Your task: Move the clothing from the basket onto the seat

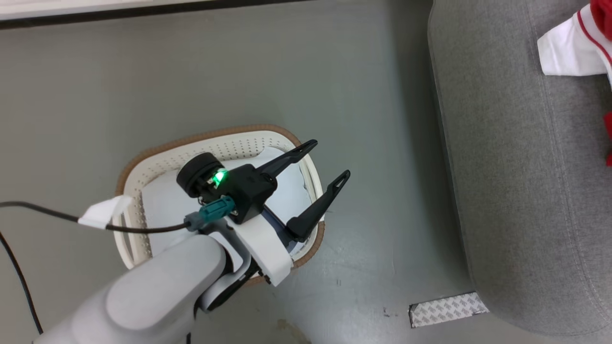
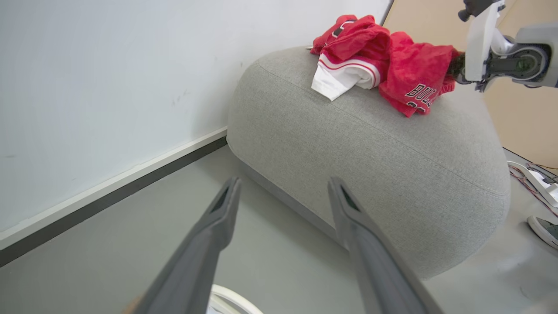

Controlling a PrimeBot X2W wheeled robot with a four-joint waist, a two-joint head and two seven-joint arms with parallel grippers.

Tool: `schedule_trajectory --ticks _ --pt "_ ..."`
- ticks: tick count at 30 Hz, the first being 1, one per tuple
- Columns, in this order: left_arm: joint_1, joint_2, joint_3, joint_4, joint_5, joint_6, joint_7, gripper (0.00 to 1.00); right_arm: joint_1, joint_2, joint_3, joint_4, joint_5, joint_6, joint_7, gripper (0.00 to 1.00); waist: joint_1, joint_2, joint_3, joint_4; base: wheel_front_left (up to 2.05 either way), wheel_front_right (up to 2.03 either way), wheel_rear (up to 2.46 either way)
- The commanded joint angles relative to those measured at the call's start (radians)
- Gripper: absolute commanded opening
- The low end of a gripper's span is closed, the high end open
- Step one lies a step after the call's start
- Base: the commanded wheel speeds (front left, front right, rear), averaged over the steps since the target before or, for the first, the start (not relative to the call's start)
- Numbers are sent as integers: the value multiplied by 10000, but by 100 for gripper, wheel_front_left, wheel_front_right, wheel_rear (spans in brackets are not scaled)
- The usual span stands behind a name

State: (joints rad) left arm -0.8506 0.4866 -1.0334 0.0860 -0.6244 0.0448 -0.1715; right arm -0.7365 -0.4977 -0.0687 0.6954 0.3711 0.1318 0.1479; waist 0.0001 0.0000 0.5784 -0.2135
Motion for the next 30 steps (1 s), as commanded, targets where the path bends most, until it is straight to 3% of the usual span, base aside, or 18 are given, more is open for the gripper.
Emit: schedule_trajectory --ticks 1,15,23,30 --pt "125 -13 32 93 -59 4 -112 100 -39 -197 149 -29 131 -23 126 100 -1 0 -169 31 0 0 0" --pt "1151 -465 86 1022 -691 48 -677 100 1633 -921 1809 -953 962 -23 1919 100 -1 0 -2459 -371 0 0 0" --pt "1849 -659 410 1214 -986 198 -862 100 3159 -1519 1705 -3177 1327 -23 2228 100 -1 0 -3781 -366 0 0 0" --pt "2427 -667 1049 1152 -1189 469 -921 100 4089 -1335 1189 -5127 1272 -23 2031 100 -1 0 -4690 13 0 0 0"
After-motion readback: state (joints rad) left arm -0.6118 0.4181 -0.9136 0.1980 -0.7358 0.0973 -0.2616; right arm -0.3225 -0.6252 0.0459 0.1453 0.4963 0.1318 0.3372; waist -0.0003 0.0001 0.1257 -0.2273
